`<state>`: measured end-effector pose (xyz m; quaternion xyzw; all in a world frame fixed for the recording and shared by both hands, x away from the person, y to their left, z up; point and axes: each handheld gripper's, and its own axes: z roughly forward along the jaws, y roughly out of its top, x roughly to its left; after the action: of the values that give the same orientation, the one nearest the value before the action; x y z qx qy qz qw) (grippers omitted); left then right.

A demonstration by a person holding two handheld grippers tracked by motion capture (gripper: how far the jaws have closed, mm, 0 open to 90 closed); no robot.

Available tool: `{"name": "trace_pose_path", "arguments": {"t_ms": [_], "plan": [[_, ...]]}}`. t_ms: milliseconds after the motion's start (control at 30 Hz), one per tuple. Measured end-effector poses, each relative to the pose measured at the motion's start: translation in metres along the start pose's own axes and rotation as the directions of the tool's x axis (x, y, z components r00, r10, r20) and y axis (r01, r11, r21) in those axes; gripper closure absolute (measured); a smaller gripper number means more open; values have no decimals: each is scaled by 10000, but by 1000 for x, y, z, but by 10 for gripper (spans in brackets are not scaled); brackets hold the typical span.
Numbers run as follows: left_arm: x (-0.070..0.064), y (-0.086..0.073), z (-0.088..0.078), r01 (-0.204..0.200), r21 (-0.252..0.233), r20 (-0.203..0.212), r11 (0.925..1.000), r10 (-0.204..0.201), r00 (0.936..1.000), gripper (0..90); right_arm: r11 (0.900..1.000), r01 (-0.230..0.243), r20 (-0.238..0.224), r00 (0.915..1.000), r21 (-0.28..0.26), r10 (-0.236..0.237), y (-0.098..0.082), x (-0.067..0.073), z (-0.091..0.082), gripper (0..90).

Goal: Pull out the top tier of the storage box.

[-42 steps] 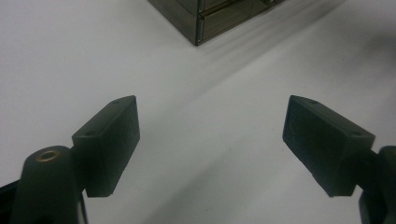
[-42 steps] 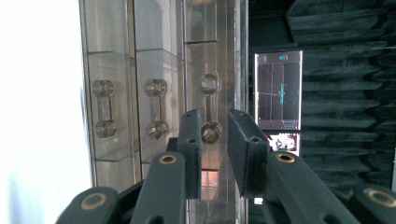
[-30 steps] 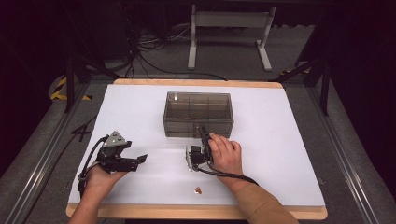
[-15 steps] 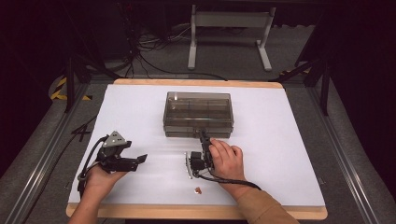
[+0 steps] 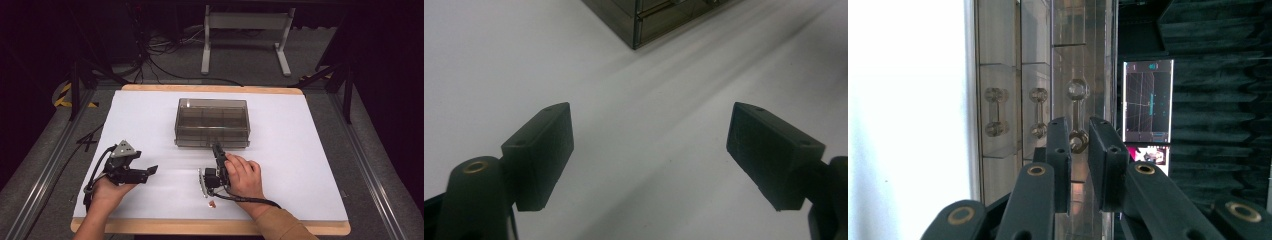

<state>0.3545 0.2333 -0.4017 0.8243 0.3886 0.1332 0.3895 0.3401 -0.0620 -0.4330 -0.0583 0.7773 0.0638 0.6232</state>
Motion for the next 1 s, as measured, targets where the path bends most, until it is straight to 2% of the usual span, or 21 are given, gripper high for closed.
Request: {"name": "trace_pose_path", "arguments": {"t_ms": [200,333,400,433,467,700,1000], "plan": [[0,0,-1,18,-19,8,10000,-18,10000,196,10000,24,82,10000,-48,-23,-1,0,-1,746],[0,0,-1,34,-55,-9,10000,-34,10000,196,9996,81,58,10000,-266,-80,-3,2,-2,643],[0,0,-1,39,-59,-7,10000,-39,10000,196,9994,-67,68,10000,-352,69,-7,2,-3,620],[1,0,-1,34,-27,6,10000,-34,10000,196,9993,61,128,9999,-358,-56,-8,2,-3,608],[0,0,-1,41,-24,15,10000,-41,10000,196,9991,-8,140,9999,-435,14,-10,2,-4,594],[0,0,0,44,-39,-25,10000,-44,10000,196,9967,289,490,9985,-754,-252,-17,4,-10,540],[1,0,0,8,-47,-42,10000,-8,10000,196,9943,194,539,9985,-1049,-138,-30,7,-17,500]]}}
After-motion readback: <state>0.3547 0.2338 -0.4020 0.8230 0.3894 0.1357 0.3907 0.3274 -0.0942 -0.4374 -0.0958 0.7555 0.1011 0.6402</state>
